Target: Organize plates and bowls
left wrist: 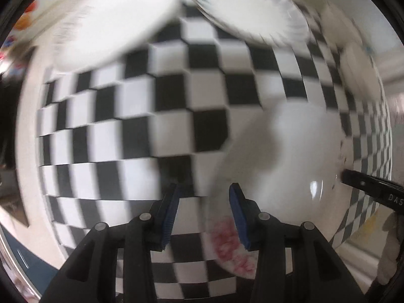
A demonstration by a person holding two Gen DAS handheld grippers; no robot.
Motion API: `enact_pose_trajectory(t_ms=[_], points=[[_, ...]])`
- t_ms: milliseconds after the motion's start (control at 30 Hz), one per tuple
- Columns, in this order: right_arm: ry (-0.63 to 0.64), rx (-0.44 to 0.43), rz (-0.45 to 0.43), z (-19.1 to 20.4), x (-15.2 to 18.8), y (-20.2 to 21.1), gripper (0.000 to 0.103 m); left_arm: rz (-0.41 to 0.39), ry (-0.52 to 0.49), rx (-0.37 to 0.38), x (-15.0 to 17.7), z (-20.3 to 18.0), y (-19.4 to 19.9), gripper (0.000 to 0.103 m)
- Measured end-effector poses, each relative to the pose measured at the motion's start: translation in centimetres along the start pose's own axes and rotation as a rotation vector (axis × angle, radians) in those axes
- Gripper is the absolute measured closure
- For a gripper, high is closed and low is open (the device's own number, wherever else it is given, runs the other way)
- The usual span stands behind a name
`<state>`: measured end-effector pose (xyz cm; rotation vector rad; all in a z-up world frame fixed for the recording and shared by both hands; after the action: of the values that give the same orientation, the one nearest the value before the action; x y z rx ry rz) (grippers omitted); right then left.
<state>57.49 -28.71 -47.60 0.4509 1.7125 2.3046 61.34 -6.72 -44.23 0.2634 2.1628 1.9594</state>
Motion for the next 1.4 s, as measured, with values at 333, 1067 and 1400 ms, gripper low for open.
enact_pose_trajectory(t_ms=[333,1067,1400], points=[[0.211,-0.184,-0.168,12.2,-6.5,7.6,0.026,-0.221,0.293,0.009,-4.0,13.4,9.1,0.055],[0.573,-0.001,0.025,32.0,-23.9,-8.3,0.047,-0.103,0.497,0.182,-14.1,22.9,-2.6,0.058],[0.523,-0.036,0.079,31.6,-24.7,-9.5,0.079,-0.101,0.471,0.162,-15.1,22.6,-3.1,0.067]])
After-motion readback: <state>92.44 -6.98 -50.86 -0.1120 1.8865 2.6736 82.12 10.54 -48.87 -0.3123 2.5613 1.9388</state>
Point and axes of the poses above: each gripper's, at about its wrist camera, not at the fingertips, and y roughly against the way its jaws point, z to its left, x to its underside, the point moved 6 cm from there along -y, roughly the way its jaws point, and after that the axes turned 3 degrees about -y, right-handed, at the moved point
